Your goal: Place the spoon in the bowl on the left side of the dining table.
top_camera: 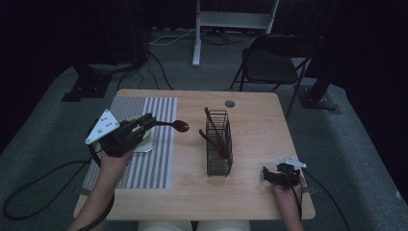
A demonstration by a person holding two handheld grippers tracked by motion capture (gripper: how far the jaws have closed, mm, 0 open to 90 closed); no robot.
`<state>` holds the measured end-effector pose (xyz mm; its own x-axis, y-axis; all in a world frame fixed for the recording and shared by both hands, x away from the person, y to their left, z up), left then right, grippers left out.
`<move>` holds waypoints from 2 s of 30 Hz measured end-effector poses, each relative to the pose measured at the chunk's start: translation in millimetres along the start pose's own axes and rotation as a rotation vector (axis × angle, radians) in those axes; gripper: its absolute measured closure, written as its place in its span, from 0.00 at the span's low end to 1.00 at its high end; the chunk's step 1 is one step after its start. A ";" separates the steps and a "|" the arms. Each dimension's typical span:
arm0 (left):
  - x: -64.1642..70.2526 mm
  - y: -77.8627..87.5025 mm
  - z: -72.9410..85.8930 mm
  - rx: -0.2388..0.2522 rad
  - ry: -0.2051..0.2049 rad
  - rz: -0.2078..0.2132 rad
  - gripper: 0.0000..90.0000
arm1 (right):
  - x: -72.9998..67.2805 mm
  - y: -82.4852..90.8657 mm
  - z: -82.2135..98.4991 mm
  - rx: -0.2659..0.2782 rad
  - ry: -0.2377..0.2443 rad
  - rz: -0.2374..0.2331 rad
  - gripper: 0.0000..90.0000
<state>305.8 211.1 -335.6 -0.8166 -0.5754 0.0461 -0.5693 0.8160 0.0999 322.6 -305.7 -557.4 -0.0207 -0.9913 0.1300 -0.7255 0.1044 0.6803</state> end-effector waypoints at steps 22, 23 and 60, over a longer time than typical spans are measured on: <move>-56.9 44.8 49.8 -0.050 0.112 -0.243 0.84 | -0.4 0.4 0.2 -0.001 -0.004 0.001 0.14; -59.2 46.9 53.2 -0.055 0.117 -0.246 0.84 | -0.6 0.5 0.3 -0.002 -0.005 0.001 0.14; -79.9 41.1 138.8 -0.139 0.235 -0.470 0.84 | -0.5 0.5 0.3 -0.001 -0.005 0.002 0.14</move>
<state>334.5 298.3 -473.2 -0.4249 -0.8862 0.1846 -0.8368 0.4623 0.2935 322.1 -305.2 -557.4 -0.0253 -0.9915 0.1274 -0.7245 0.1060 0.6811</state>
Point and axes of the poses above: each handheld gripper's, and its own axes: y roughly backward along the jaws, z roughly out of its underside, x roughly to its right, the point moved 1 cm from there along -y, roughly forward along the jaws, and after that the axes turned 12 degrees about z, right-handed, at the moved point
